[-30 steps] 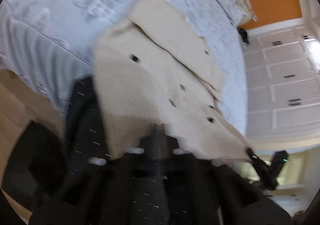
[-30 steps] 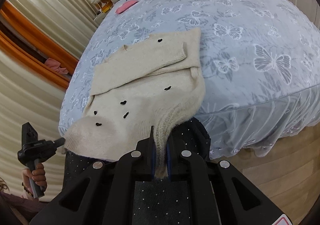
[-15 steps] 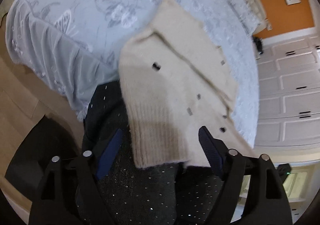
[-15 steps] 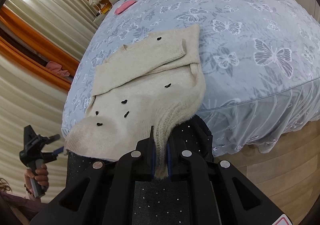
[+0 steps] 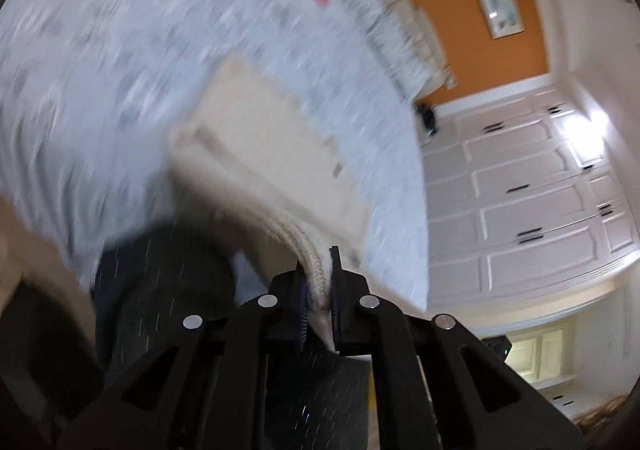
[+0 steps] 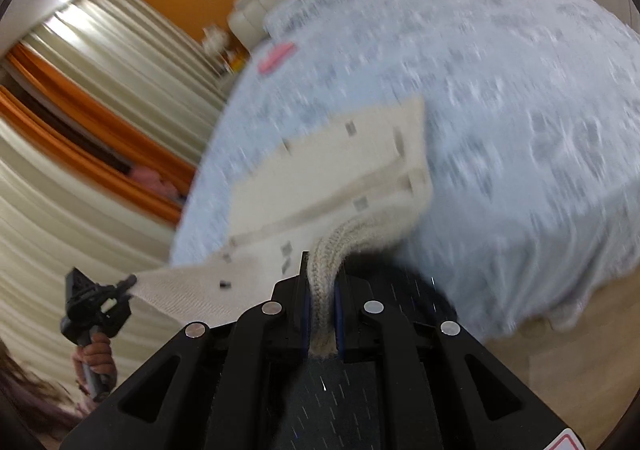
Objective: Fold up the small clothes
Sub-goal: 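Lift the hem with both grippers and fold it toward the collar, then lower the folded hem onto the sweater and open both grippers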
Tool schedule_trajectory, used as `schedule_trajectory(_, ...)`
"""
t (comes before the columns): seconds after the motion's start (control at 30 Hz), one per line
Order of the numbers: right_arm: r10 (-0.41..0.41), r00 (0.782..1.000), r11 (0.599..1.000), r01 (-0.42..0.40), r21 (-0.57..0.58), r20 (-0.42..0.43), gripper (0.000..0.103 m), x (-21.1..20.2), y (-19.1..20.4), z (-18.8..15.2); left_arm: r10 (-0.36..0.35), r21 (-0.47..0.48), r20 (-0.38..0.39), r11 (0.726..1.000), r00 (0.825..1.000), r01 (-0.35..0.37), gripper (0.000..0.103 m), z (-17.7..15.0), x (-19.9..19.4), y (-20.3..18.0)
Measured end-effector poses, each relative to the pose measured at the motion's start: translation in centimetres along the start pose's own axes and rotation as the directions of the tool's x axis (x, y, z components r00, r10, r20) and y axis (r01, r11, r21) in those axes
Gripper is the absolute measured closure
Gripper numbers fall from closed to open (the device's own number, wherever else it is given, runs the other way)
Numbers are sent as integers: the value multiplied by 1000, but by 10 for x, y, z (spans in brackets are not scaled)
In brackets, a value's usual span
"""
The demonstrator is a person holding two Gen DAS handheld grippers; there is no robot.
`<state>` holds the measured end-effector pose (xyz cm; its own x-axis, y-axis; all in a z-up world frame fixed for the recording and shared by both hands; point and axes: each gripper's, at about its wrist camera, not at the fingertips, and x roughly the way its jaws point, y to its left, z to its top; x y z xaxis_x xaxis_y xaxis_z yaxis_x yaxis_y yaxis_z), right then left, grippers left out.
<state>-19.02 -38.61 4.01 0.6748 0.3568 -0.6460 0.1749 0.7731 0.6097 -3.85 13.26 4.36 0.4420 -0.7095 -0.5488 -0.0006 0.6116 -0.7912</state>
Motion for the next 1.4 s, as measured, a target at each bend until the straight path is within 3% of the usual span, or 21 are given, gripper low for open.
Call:
schedule_trajectory(0.17, 81, 992, 995, -87, 57, 100, 94, 42, -20, 89, 42, 88, 138, 995, 990, -55, 95, 92, 39, -28)
schedule_trajectory(0.23, 74, 993, 994, -82, 78, 94, 93, 78, -31, 122, 67, 104, 143, 991, 987, -82, 95, 126, 68, -30)
schedule_trajectory(0.33, 39, 998, 991, -45, 126, 49, 88, 155, -56, 165, 182, 115, 125, 974, 975, -196, 95, 171, 140, -24)
schedule_trajectory(0.43, -98, 995, 981, 92, 169, 24, 74, 223, -84, 187, 366, 88, 94, 923, 926, -374, 89, 197, 218, 7)
schedule_trajectory(0.47, -132, 991, 971, 121, 206, 37, 74, 236, -93, 191, 433, 64, 64, 897, 899, -437, 87, 202, 242, 24)
schedule_trajectory(0.5, -123, 991, 968, 108, 225, 53, 73, 238, -99, 194, 463, 46, 48, 884, 885, -465, 86, 202, 253, 36)
schedule_trajectory(0.53, -99, 991, 967, 75, 245, 86, 63, 238, -104, 192, 476, 28, 38, 878, 879, -477, 85, 202, 259, 45)
schedule_trajectory(0.57, -98, 990, 968, 69, 243, 106, 50, 235, -106, 190, 484, 14, 33, 875, 875, -484, 75, 202, 261, 56)
schedule_trajectory(0.6, -109, 987, 970, 81, 228, 115, 48, 233, -106, 186, 485, 20, 44, 873, 873, -486, 58, 199, 259, 61)
schedule_trajectory(0.67, -122, 989, 981, 107, 161, 88, 48, 235, -105, 177, 504, 45, 88, 860, 860, -508, 41, 194, 252, 67)
schedule_trajectory(0.8, -173, 984, 983, 175, 56, -31, 44, 269, -108, 161, 526, 135, 86, 835, 846, -533, 28, 193, 266, 78)
schedule_trajectory(0.87, -206, 976, 978, 208, 27, -65, 44, 291, -109, 159, 513, 127, 68, 847, 856, -517, 31, 193, 278, 88)
schedule_trajectory(0.93, -204, 975, 979, 206, 10, -84, 52, 310, -110, 160, 502, 121, 62, 854, 862, -506, 53, 192, 288, 94)
schedule_trajectory(0.97, -202, 976, 979, 203, 3, -85, 96, 315, -107, 163, 499, 125, 59, 856, 865, -502, 68, 192, 293, 94)
schedule_trajectory(1.0, -185, 979, 982, 186, 11, -89, 96, 315, -106, 166, 491, 123, 61, 860, 869, -495, 80, 192, 292, 93)
schedule_trajectory(1.07, -146, 989, 989, 145, 22, 6, 97, 284, -96, 175, 490, 127, 80, 859, 868, -496, 90, 196, 283, 85)
schedule_trajectory(1.17, -168, 981, 986, 165, 32, 98, 97, 249, -101, 178, 498, 139, 102, 850, 861, -508, 94, 202, 271, 83)
schedule_trajectory(1.23, -229, 973, 972, 228, 53, 11, 97, 269, -127, 171, 523, 146, 78, 837, 849, -528, 94, 205, 281, 92)
schedule_trajectory(1.27, -250, 963, 965, 256, 55, -101, 97, 295, -145, 162, 526, 135, 46, 839, 849, -527, 94, 205, 290, 99)
schedule_trajectory(1.3, -241, 964, 967, 249, 57, -113, 98, 302, -150, 158, 524, 124, 23, 844, 851, -522, 93, 204, 297, 106)
schedule_trajectory(1.4, -264, 964, 963, 266, 40, -43, 85, 280, -126, 169, 506, 89, 51, 856, 861, -509, 87, 205, 285, 94)
